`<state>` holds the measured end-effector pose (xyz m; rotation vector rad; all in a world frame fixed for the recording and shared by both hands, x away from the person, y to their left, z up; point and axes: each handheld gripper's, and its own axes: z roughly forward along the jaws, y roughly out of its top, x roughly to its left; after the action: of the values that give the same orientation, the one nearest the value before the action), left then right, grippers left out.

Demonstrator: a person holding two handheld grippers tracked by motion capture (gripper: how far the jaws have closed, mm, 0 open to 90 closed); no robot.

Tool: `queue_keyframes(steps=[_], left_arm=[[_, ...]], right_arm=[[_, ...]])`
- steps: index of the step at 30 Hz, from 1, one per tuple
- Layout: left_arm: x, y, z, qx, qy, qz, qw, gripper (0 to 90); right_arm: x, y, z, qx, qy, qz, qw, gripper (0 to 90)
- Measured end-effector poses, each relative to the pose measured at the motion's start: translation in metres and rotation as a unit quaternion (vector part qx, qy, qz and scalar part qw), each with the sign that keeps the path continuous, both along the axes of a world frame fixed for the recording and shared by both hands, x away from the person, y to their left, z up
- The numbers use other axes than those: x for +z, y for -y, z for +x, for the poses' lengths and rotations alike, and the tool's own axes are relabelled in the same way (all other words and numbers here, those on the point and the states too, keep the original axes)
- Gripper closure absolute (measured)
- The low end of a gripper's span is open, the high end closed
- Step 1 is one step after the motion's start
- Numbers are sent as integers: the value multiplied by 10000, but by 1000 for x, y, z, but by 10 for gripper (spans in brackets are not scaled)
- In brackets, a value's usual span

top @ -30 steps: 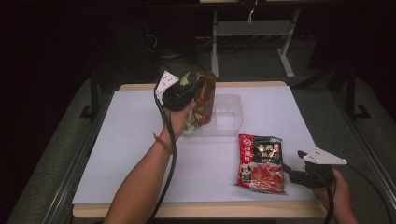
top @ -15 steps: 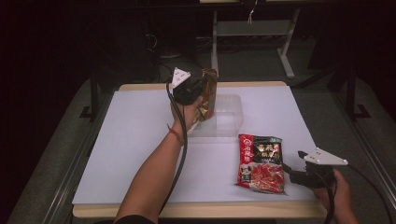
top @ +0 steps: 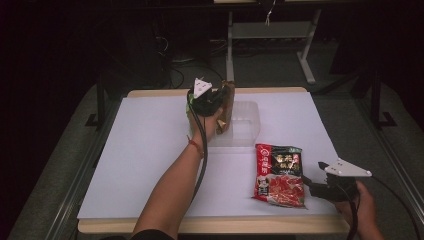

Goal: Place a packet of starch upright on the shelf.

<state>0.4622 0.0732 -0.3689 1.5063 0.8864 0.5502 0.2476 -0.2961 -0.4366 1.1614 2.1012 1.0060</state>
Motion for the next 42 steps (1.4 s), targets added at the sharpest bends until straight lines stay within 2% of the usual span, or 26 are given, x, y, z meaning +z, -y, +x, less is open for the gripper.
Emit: queue_keyframes(steps=[4, 6, 10, 18, 23, 29, 35, 40, 42], left_arm=[[-3, -5, -4, -185, 1, -86, 9998, 869], [-3, -7, -7, -249, 64, 7, 9997, 867], [-5, -11, -16, -406, 87, -31, 9991, 861], [-7, -18, -34, -692, 173, 28, 9974, 849], [-10, -23, -42, -759, 203, 85, 9969, 838], [-15, -32, -50, -819, 169, 35, 9965, 825], [-20, -37, -58, -882, 153, 125, 9959, 810], [-22, -41, -63, -902, 95, 441, 9949, 783], [-23, -43, -66, -951, 126, 486, 9942, 780]], right_arm=[[0, -1, 0, 9, -4, -4, 10000, 244], [-1, -1, 0, 14, -9, -17, 10000, 244], [-1, -2, 0, 22, -24, -21, 10000, 244], [-1, -3, 1, 27, -25, -32, 10000, 244], [-2, -3, 1, 32, -49, -40, 10000, 244], [-3, -3, 1, 27, -68, -53, 10000, 244], [-3, -4, 0, 27, -83, -81, 9999, 244], [-2, -3, -1, 27, -62, -65, 10000, 244], [-3, -3, 0, 15, -68, -63, 10000, 248]])
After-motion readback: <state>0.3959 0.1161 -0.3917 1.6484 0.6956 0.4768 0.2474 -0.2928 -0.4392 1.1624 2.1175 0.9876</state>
